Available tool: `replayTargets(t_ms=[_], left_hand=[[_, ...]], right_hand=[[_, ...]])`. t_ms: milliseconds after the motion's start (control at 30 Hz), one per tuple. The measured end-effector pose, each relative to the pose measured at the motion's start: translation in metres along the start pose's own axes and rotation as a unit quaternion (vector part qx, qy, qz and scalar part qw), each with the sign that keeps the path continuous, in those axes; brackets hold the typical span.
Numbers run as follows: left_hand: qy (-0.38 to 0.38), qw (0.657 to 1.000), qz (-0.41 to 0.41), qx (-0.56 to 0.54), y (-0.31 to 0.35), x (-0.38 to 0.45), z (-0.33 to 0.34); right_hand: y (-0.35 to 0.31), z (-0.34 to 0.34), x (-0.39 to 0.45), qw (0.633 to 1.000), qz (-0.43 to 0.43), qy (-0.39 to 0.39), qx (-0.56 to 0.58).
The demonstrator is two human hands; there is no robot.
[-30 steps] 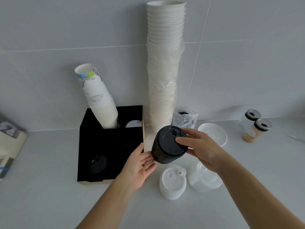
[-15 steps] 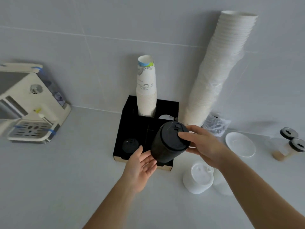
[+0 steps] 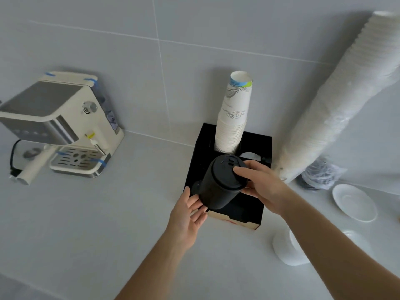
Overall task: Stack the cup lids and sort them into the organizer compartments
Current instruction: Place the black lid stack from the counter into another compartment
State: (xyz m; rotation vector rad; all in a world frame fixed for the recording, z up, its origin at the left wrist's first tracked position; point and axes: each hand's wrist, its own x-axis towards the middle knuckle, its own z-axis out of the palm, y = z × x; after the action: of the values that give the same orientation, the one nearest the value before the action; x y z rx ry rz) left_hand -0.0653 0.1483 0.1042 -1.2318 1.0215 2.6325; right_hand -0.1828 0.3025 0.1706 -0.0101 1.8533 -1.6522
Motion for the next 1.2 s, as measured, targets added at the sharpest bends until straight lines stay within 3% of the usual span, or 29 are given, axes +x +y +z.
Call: replayTargets(t_ms=[500,1200], left_hand=[[-0.003,0.999,-0.024,-0.022,0.028,0.042,-0.005],[0.024,0.995,-0.012,0.092,0.027,0.081,0.014]], right_hand=[[0.010,0.039,0.053,0.998,0.053,0.018,-0.009],[0.021,0.043,0.097,0.994,0.087,0.010,-0.059]])
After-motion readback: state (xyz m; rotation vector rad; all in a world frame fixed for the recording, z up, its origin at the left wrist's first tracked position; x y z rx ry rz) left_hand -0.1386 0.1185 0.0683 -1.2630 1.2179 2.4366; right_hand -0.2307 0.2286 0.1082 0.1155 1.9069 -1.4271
